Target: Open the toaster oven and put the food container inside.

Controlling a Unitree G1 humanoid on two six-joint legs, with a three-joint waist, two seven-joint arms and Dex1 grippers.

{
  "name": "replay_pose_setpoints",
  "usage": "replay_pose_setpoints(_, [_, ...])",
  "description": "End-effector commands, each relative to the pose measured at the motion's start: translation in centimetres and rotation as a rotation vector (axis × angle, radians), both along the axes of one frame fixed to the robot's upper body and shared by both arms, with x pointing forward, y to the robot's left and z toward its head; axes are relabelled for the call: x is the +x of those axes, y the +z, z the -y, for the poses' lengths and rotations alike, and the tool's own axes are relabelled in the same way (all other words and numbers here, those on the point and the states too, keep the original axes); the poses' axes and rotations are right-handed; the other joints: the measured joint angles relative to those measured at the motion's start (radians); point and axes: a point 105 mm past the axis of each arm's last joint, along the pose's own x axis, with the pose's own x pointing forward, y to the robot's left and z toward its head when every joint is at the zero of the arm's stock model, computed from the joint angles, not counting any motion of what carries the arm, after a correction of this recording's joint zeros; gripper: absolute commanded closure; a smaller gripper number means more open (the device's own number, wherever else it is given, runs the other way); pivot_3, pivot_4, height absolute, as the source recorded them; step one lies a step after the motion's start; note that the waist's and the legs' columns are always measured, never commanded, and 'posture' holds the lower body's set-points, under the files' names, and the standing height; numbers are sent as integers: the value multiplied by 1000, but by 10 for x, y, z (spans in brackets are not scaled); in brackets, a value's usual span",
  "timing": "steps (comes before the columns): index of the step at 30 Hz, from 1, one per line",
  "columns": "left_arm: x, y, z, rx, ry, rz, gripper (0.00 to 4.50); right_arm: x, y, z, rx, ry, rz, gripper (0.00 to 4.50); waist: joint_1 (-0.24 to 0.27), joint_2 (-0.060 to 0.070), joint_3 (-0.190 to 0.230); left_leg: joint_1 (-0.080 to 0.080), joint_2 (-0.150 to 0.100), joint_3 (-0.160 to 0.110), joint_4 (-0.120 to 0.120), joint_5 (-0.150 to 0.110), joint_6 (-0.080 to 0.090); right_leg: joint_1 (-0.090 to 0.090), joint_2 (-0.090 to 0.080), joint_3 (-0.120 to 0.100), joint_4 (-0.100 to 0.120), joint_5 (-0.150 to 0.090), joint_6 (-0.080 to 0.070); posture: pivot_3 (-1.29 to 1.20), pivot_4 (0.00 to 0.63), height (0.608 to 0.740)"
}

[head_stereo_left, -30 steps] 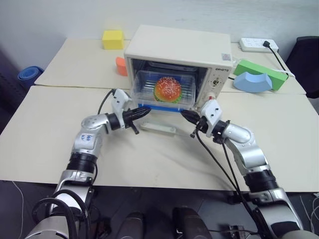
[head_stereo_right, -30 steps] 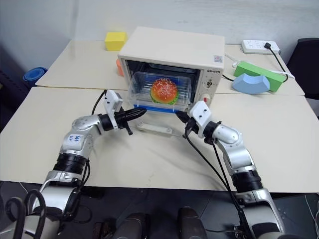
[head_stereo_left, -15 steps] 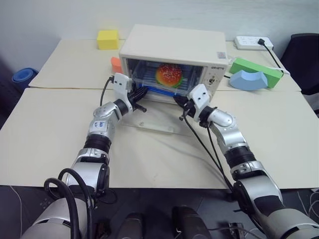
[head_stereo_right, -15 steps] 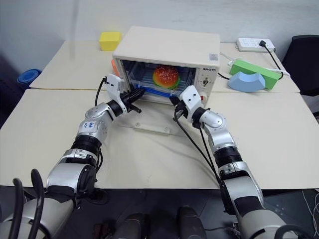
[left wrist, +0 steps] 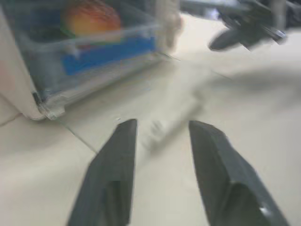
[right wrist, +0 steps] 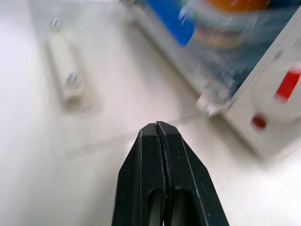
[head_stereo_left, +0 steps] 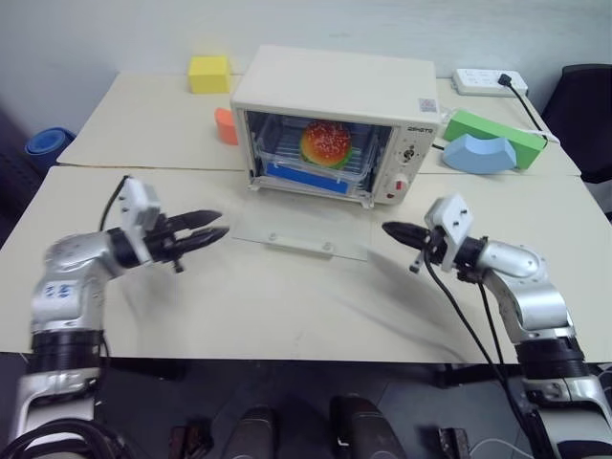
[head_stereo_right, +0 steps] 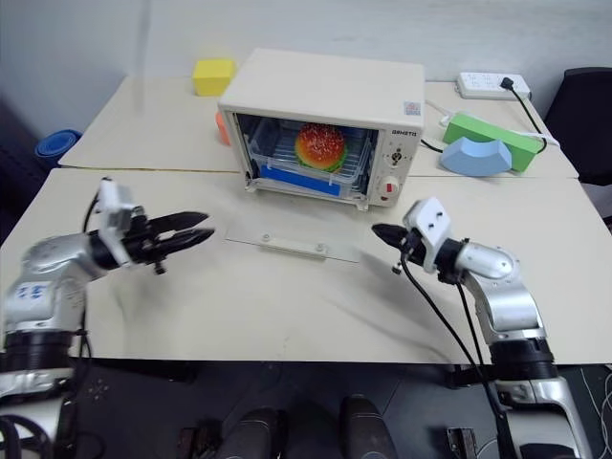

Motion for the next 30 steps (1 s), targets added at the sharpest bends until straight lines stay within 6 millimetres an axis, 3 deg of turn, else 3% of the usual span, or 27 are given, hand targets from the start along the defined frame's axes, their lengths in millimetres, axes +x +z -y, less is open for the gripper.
replay_pose_setpoints(1, [-7,17,-6,-15,-66,71,1316,2,-13,4,-17,30,-10,4500,1,1,0,3,0,0,0,-1,1,3,0,0,-1,0,0,0,150,740])
replay_pose_setpoints(6, [-18,13,4,-46,-175,30,29,4,-17,-19,57,139,4,4500,-10,1,1,1,1,0,-1,1,-2,1,1,0,-1,0,0,0,150,740])
replay_pose_setpoints(9, [-27,19,18,-79,-232,31,29,-2,2,-37,229,240,39,4500,-14,1,1,0,2,1,-1,1,-3,0,2,0,3,0,0,0,150,740])
replay_pose_setpoints(13, [-30,34,25,-147,-212,54,29,-3,29,-39,408,266,109,4500,-8,1,1,-1,3,1,0,0,-4,0,1,0,3,0,0,0,150,740])
replay_pose_setpoints(16, [-30,58,20,-295,-185,13,29,0,57,-35,560,225,132,4500,-7,1,1,0,2,0,1,0,-3,0,1,0,2,0,0,0,150,740])
replay_pose_setpoints(19, [-18,87,10,-451,-73,117,29,3,89,-30,711,188,178,4500,-5,1,1,0,2,-1,1,0,-4,0,1,0,2,0,0,0,150,740])
replay_pose_setpoints(21, [-12,94,4,-507,-18,153,29,8,107,-27,777,167,213,4500,-6,1,1,0,2,-2,1,0,-4,0,1,-1,1,0,0,0,150,740])
replay_pose_setpoints(26, [1,70,-4,-450,79,142,29,20,138,-22,879,144,237,4500,-11,2,1,0,2,0,0,1,-5,-1,1,0,2,0,0,0,150,740])
replay_pose_setpoints(28, [5,57,-9,-369,117,153,29,18,141,-22,850,159,233,4500,-8,2,1,0,2,0,-1,1,-5,-1,1,-1,2,0,0,0,150,740])
replay_pose_setpoints(30, [7,40,-16,-258,155,151,0,8,131,-24,715,192,218,4132,-7,2,1,0,2,0,-2,1,-5,-1,1,-1,2,0,0,0,150,740])
